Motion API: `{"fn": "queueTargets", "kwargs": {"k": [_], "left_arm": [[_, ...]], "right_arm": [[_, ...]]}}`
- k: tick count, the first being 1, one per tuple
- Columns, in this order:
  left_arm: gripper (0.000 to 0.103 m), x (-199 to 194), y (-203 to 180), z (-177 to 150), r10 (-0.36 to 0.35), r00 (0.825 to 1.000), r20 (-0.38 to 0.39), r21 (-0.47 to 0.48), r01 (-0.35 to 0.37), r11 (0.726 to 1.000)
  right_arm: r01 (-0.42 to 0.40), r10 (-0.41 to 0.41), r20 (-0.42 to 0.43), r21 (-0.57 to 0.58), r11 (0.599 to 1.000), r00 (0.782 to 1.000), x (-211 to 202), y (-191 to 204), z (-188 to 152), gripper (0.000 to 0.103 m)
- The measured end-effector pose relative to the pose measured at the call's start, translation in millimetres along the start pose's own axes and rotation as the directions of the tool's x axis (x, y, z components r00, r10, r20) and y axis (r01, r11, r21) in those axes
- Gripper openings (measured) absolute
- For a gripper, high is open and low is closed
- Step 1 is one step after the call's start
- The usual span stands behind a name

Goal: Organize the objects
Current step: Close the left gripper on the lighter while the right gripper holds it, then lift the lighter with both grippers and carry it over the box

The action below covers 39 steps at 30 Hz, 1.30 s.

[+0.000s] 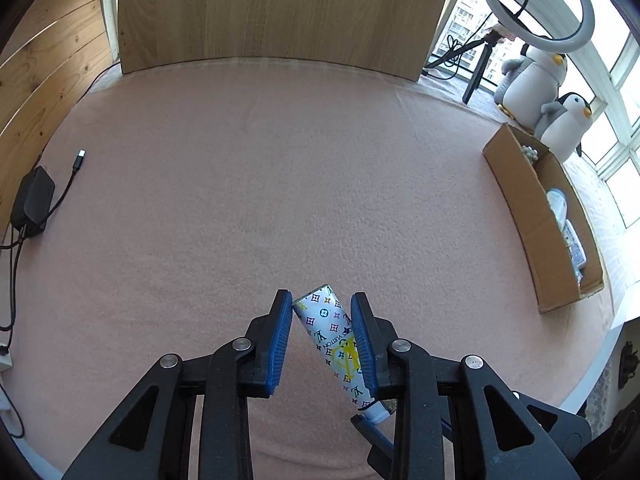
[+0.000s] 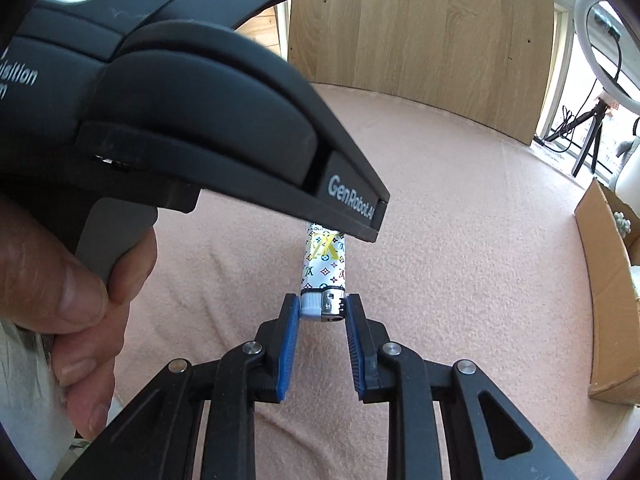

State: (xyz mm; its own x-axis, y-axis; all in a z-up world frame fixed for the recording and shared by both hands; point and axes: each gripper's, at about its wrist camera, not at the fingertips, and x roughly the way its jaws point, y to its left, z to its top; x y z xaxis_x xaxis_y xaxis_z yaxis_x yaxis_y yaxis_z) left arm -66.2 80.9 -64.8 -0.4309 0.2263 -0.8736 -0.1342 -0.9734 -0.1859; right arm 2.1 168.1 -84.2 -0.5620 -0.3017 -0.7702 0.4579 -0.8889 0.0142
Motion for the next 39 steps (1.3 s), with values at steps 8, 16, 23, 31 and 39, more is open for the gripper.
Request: {"fn": "queueTargets", "kwargs": {"k": [8,16,23,31,39], "left_arm": [[0.033,-33.0,-1.2,12.9,0.005,0.998,0.064,0.016,-0.006,1.000],[0.033,-44.0,-2.5,11.3,0.001,0.997,0.083,0.022,-0.003,1.000],[0.032,-42.3,-22.8,21.3,-0.018,0.995,0.094,0.056,0.012,0.998],[0.032,-34.2,-62.4,38.9,-0.053,0.995,0.088,0.128,0.041,0.991],[0.032,-20.3,-117.7,56.3,-0.105,0.992,0.072,0.220,0.087,0.972]], "right_arm": [[0.020,-0.019,0.066,-0.010,1.000,0.998,-23.9,3.4,19.0,0.021],[0.026,-0.025,0.091,-0.009,1.000,0.996,-41.2,0.9,13.0,0.021],[0.048,-0.049,0.111,0.019,0.999,0.993,-56.7,-0.1,6.1,0.021],[0.084,-0.094,0.129,0.082,0.993,0.987,-67.8,-22.7,3.0,0.021],[0.140,-0.165,0.140,0.169,0.976,0.976,-69.6,-71.8,1.4,0.021]]}}
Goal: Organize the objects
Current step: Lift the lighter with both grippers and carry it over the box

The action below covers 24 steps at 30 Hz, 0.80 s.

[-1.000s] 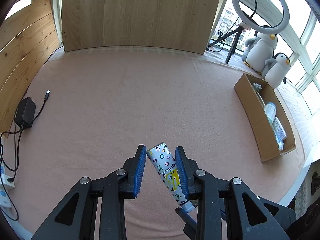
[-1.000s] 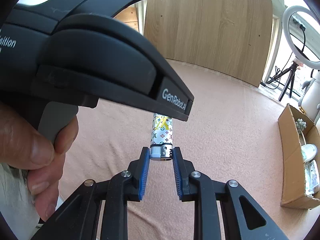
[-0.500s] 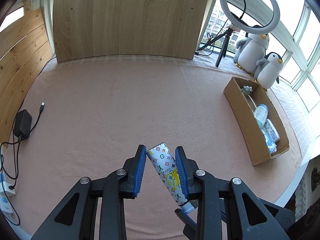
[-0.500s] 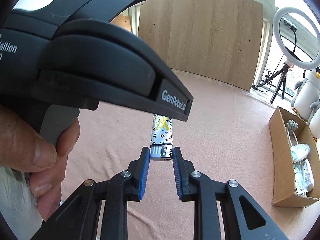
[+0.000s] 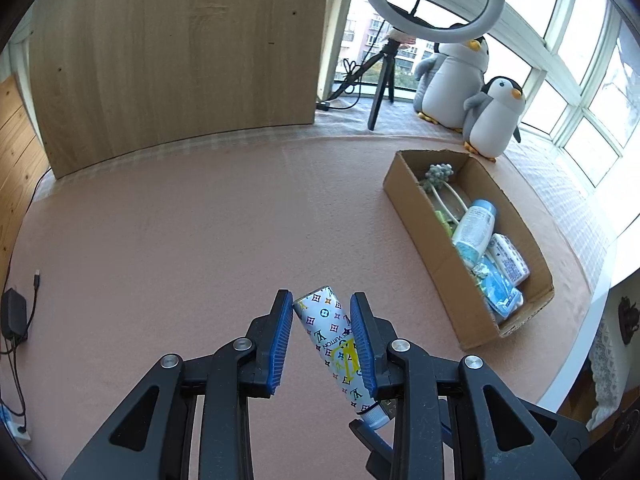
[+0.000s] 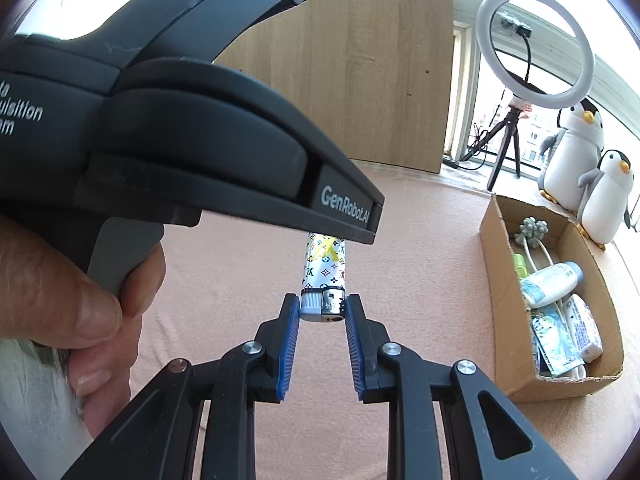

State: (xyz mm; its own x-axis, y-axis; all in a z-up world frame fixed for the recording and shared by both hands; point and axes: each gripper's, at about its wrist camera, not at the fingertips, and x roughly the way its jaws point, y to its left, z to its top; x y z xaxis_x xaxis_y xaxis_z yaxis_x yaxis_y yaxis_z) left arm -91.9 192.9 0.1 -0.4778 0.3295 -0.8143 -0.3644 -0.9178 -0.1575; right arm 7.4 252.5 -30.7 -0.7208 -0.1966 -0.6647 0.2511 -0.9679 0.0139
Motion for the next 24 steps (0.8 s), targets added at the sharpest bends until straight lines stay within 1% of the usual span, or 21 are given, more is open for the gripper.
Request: {"fn": "queueTargets", "kwargs": {"k": [4,10,18,24], "left_arm": [[0.032,10.9,-28.8,14.0,-0.030,1.000,-0.004,0.049,0.030,0.998],[0.031,26.0,-81.0,34.7,-0.077,0.997,-0.010,0.122,0.077,0.990],[0.031,52.1,-150.1,52.1,-0.142,0.989,-0.039,0.208,0.147,0.967],[0.031,73.9,-189.4,56.9,-0.173,0.983,-0.065,0.254,0.184,0.950]], "right_arm": [[0.042,-0.042,0.008,0.039,0.998,0.999,-6.5,-17.7,-0.2,0.021],[0.108,-0.110,0.018,0.100,0.989,0.994,-15.6,-55.3,1.9,0.021],[0.196,-0.202,0.012,0.183,0.963,0.979,-29.6,-110.4,-4.0,0.021],[0.243,-0.249,-0.005,0.239,0.940,0.968,-33.3,-143.9,-12.0,0.021]]}}
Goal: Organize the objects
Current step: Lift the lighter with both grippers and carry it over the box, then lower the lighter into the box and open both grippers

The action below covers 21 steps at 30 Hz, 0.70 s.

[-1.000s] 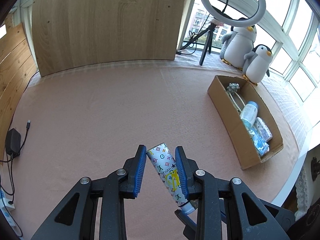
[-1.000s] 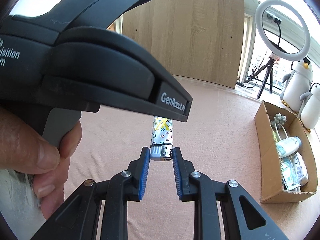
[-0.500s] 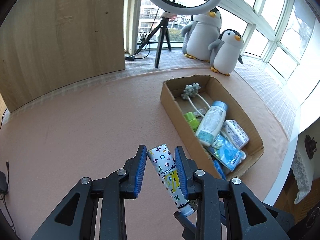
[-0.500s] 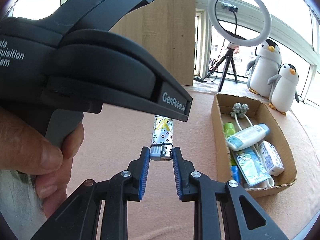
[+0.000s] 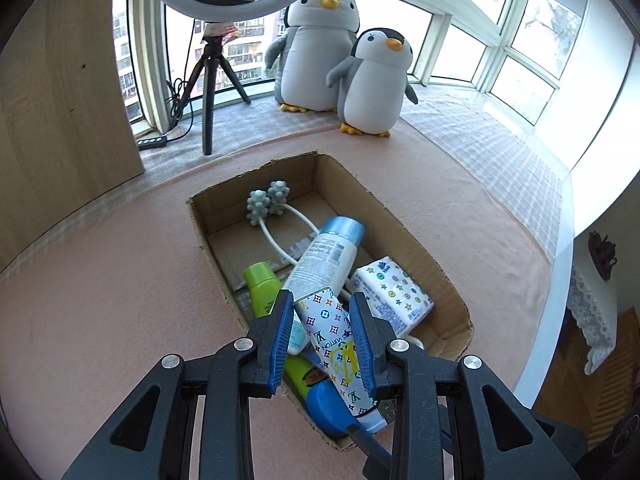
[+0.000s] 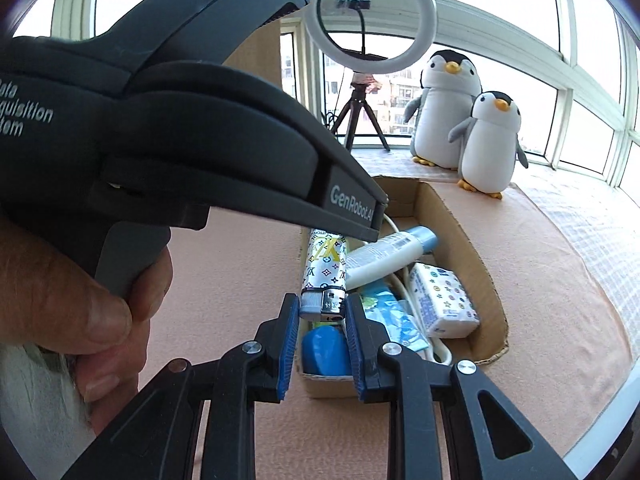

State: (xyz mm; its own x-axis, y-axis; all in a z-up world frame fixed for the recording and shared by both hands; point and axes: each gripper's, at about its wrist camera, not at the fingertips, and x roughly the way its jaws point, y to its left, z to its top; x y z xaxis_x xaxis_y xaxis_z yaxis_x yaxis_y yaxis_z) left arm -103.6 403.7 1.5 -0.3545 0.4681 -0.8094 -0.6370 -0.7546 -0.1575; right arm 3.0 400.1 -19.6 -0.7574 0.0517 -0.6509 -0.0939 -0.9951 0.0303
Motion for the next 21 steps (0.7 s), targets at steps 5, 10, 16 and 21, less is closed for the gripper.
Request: {"fn": "queueTargets", "kwargs": {"k": [5,10,16,21], "left_arm": [[0.031,13.7,-12.2,5.3,-0.016,1.000,-0.013,0.018,0.017,1.000],[0.031,21.4,-16.5,8.5,-0.024,0.999,-0.021,0.026,0.025,0.999],[0.031,26.2,-16.4,12.4,-0.030,0.999,-0.025,0.019,0.030,0.999],[0.076,27.9,-2.2,14.6,0.080,0.997,0.019,-0.030,-0.079,0.996]], "right_arm": [[0.026,-0.026,-0.008,0.029,0.999,1.000,1.2,-15.2,-1.3,0.021],[0.036,-0.035,-0.013,0.044,0.998,0.999,2.6,-23.2,-1.9,0.021],[0.039,-0.038,-0.019,0.051,0.998,0.999,5.2,-30.4,-1.1,0.021],[0.066,-0.064,-0.036,0.053,0.996,0.997,12.0,-34.8,-1.0,0.022]]}}
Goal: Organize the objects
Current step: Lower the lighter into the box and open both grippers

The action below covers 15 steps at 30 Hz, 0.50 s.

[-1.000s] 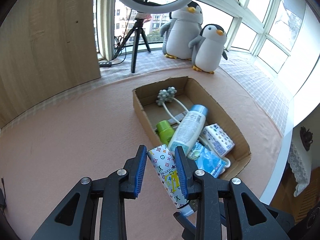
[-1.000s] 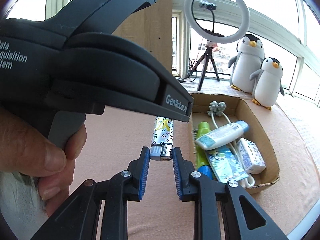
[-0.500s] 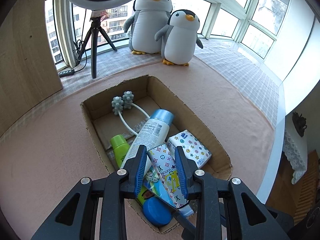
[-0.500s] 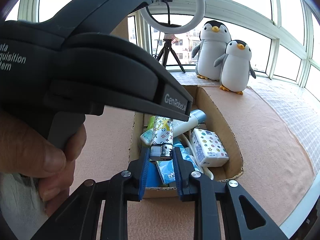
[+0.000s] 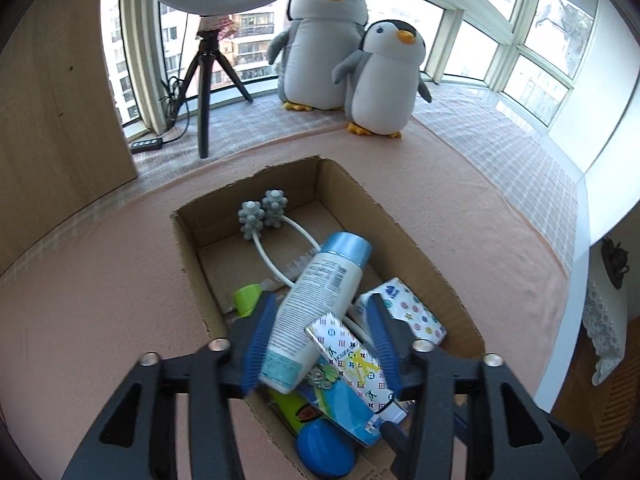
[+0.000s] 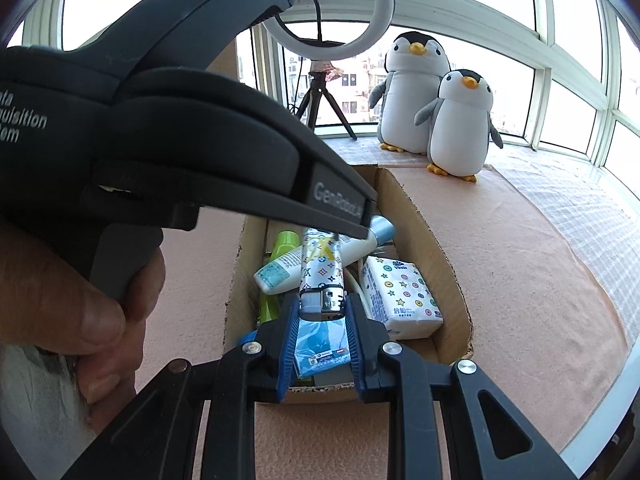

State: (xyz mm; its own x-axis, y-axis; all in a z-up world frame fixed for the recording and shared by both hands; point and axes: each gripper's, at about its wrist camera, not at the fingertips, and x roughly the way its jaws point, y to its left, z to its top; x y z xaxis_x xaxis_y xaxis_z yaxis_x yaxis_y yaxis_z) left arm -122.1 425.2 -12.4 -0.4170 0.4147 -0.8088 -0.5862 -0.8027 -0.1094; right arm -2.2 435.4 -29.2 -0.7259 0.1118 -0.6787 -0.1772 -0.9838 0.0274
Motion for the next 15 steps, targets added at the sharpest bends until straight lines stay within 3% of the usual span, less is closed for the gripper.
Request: {"fn": "queueTargets", "kwargs": {"k": [1,3,7,10,15], "left_arm": [[0.092,-4.6,5.2,-0.6,0.034,0.999,0.036,-0.006,-0.033,0.999],[0.096,-14.7,15.7,-1.2,0.084,0.992,0.096,-0.002,-0.084,0.996],[0.103,-24.3,40.3,-2.3,0.128,0.986,0.106,-0.010,-0.128,0.992],[0.103,-37.9,61.6,-8.5,0.162,0.979,0.122,-0.024,-0.160,0.987],[0.103,-62.0,103.8,-28.2,0.203,0.974,0.104,-0.079,-0.196,0.977]], "right_arm": [[0.012,-0.012,-0.003,0.000,1.000,1.000,1.0,-1.4,-0.1,0.023],[0.032,-0.032,0.020,0.009,0.999,0.999,-3.1,-4.9,-0.4,0.032],[0.059,-0.059,0.027,0.014,0.998,0.998,-5.6,-9.8,1.1,0.036],[0.070,-0.070,0.034,0.025,0.997,0.997,-7.6,-13.6,3.7,0.049],[0.106,-0.109,0.060,0.052,0.993,0.992,-14.4,-18.5,16.1,0.086]]}}
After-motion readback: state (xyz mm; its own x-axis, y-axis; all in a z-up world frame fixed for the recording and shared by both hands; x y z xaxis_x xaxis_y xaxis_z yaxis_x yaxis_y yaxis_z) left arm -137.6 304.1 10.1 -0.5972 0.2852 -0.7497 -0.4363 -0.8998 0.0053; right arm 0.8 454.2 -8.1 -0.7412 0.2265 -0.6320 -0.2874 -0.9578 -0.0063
